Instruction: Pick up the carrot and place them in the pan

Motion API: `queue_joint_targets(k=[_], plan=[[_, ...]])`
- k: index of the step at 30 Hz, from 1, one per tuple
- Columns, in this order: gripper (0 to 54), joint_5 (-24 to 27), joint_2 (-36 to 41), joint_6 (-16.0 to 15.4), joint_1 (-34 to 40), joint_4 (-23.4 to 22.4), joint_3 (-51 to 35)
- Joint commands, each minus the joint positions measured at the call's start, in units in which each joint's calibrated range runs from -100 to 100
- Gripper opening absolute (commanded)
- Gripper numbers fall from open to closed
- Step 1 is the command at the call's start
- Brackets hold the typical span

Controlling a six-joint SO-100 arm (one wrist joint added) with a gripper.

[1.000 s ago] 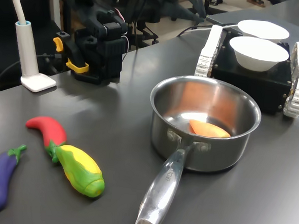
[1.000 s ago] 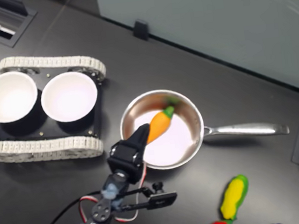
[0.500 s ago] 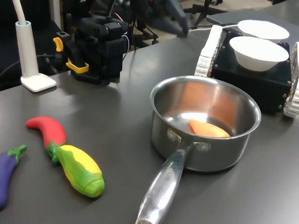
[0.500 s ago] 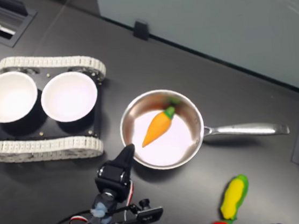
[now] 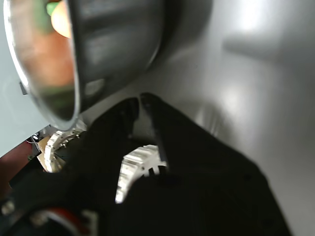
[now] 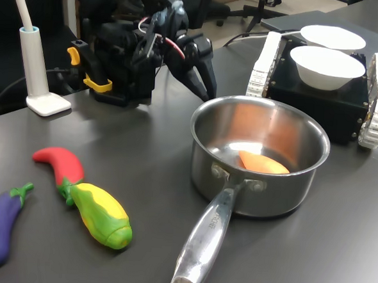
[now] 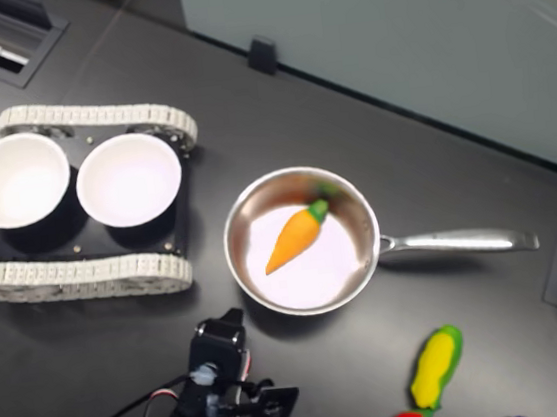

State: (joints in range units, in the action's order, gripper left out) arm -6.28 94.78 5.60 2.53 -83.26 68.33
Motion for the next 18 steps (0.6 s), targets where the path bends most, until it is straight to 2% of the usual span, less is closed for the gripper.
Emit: queue_joint_targets(k=[1,7,18], plan=[[0.2,0.59,0.66,-0.90,0.57,0.23,0.87],[0.2,0.98,0.66,-1.90,0.34,3.47,6.69],[0.2,2.20,0.66,-2.32,-1.73,3.47,6.69]])
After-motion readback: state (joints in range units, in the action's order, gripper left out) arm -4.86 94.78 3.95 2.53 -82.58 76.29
